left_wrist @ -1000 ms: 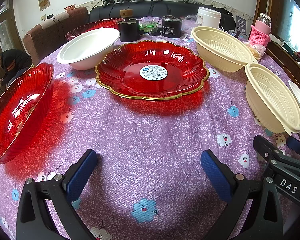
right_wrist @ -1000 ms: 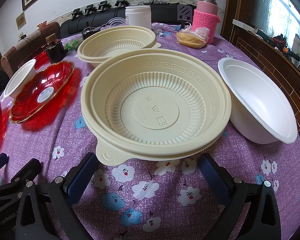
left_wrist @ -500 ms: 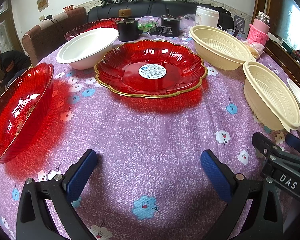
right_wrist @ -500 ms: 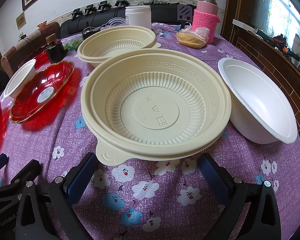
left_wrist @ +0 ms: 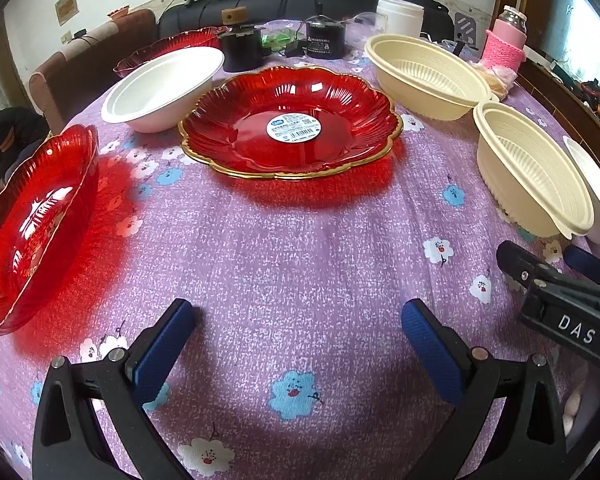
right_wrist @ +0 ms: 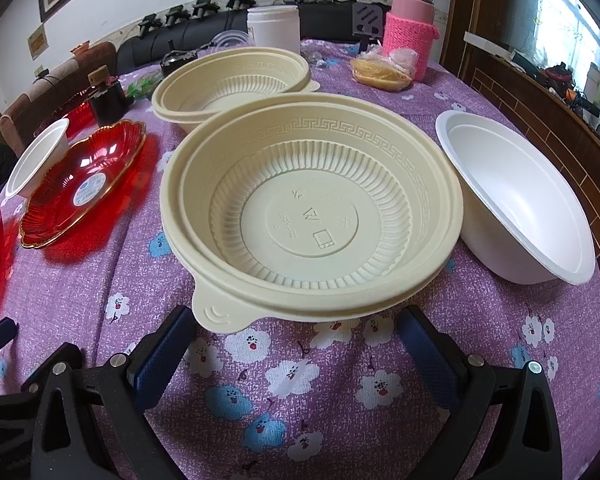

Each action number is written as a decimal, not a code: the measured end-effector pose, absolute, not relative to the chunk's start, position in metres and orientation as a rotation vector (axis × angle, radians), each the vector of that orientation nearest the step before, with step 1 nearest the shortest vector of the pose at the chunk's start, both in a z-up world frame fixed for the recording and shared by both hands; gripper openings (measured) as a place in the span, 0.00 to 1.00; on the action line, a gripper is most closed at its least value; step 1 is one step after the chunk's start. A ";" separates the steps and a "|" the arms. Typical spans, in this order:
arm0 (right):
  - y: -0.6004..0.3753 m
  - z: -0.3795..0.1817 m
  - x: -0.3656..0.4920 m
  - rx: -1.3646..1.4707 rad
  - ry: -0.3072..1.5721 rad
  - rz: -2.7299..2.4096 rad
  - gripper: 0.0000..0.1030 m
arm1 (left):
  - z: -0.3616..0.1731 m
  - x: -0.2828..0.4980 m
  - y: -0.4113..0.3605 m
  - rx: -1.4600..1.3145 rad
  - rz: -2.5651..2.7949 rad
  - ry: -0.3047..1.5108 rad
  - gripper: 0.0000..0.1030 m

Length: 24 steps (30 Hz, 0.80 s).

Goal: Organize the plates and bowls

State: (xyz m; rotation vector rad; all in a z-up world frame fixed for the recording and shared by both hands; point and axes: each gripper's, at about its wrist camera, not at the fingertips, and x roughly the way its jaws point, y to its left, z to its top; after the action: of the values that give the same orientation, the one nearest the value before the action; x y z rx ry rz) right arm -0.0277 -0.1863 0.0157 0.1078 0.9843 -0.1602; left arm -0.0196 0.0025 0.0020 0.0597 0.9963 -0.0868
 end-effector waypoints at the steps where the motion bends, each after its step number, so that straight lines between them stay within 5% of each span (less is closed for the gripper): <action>1: -0.187 0.016 -0.026 0.100 1.004 -0.151 0.99 | 0.002 -0.020 0.003 0.059 -0.087 0.995 1.00; 18: -0.173 0.017 -0.050 0.097 1.008 -0.159 0.99 | 0.010 -0.038 0.015 0.060 -0.195 0.984 0.97; 24: -0.147 0.038 -0.087 0.007 0.908 -0.089 0.99 | 0.078 -0.101 0.062 -0.010 -0.281 0.714 0.93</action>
State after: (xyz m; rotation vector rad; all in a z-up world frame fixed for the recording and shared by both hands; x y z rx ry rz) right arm -0.0866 -0.1475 0.0379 0.0074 0.9085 -0.0887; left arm -0.1007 0.0618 0.0783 -0.0101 0.7139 -0.2814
